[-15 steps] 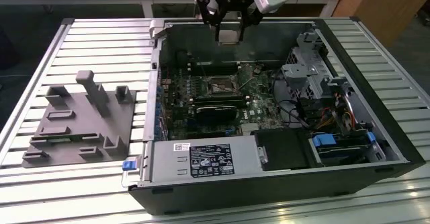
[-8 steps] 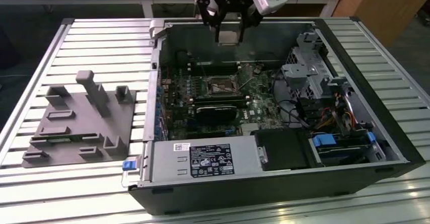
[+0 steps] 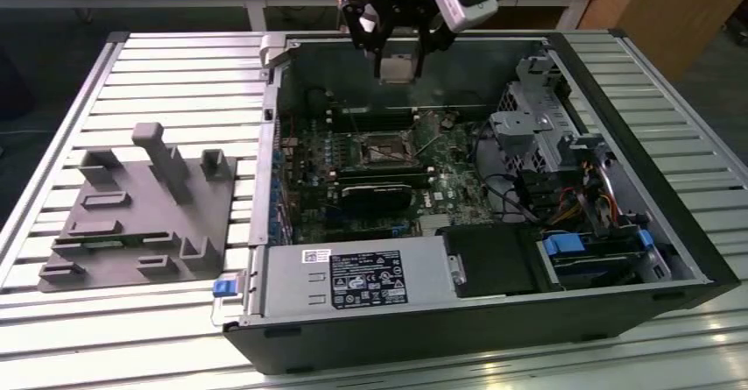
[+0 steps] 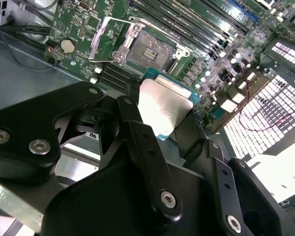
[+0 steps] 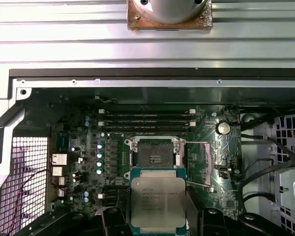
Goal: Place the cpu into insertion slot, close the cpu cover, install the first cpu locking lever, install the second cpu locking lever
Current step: 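Place the cpu into insertion slot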
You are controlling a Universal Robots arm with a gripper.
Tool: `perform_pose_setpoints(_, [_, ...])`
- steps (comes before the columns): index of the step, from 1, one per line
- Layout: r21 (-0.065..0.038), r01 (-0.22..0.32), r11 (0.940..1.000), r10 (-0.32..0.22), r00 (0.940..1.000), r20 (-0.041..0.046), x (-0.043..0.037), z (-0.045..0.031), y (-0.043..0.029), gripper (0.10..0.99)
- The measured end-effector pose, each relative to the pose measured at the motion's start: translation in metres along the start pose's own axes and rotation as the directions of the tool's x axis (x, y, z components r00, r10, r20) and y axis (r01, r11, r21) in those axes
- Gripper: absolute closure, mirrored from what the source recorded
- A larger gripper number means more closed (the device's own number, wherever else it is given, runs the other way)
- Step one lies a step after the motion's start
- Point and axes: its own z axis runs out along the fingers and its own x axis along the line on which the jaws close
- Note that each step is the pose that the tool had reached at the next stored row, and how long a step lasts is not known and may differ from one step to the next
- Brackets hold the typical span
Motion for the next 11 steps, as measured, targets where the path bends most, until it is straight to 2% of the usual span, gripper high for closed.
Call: perform_pose_setpoints(11, [0.000,0.000,1.0000,0.000,1.0000,0.0000,-0.0002,0.0092,-0.0010,0.549])
